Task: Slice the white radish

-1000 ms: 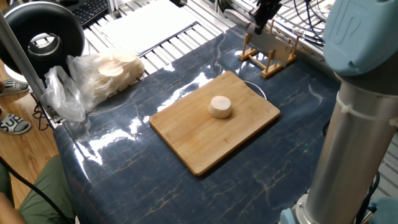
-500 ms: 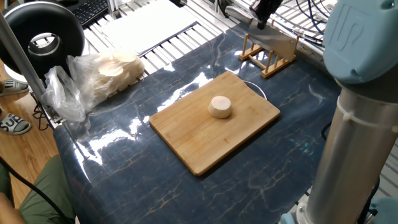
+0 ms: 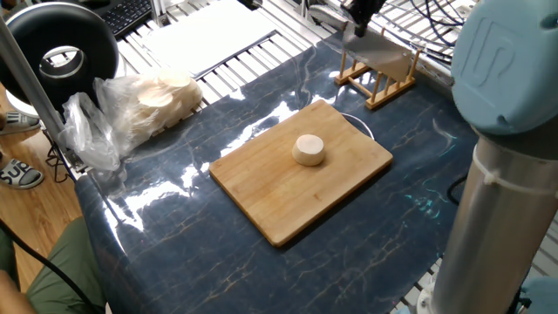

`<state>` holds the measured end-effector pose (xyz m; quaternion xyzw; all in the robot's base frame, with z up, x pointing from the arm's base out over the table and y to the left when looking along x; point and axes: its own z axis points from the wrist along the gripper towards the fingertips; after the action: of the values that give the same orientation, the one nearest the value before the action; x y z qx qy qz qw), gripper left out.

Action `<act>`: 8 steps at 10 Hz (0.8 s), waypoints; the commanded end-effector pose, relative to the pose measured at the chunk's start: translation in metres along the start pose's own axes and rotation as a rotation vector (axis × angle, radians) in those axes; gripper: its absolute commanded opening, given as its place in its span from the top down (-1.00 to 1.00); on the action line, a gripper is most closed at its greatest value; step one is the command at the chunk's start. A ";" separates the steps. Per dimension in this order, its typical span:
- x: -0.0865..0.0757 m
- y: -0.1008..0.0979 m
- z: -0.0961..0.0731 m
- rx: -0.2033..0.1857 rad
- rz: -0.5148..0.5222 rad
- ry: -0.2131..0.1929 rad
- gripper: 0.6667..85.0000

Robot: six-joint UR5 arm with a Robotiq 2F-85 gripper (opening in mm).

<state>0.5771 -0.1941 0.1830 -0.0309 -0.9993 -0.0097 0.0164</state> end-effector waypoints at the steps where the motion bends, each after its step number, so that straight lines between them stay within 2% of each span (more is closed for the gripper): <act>1: -0.004 0.046 -0.003 -0.051 0.047 -0.016 0.99; 2: -0.003 0.065 0.004 -0.058 0.068 -0.026 0.99; 3: -0.002 0.075 0.007 -0.061 0.080 -0.033 0.99; 5: -0.001 0.066 0.008 -0.025 0.041 -0.031 0.99; 8: -0.004 0.057 0.008 0.014 -0.166 -0.041 0.99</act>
<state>0.5813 -0.1388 0.1759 -0.0111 -0.9999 -0.0096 0.0028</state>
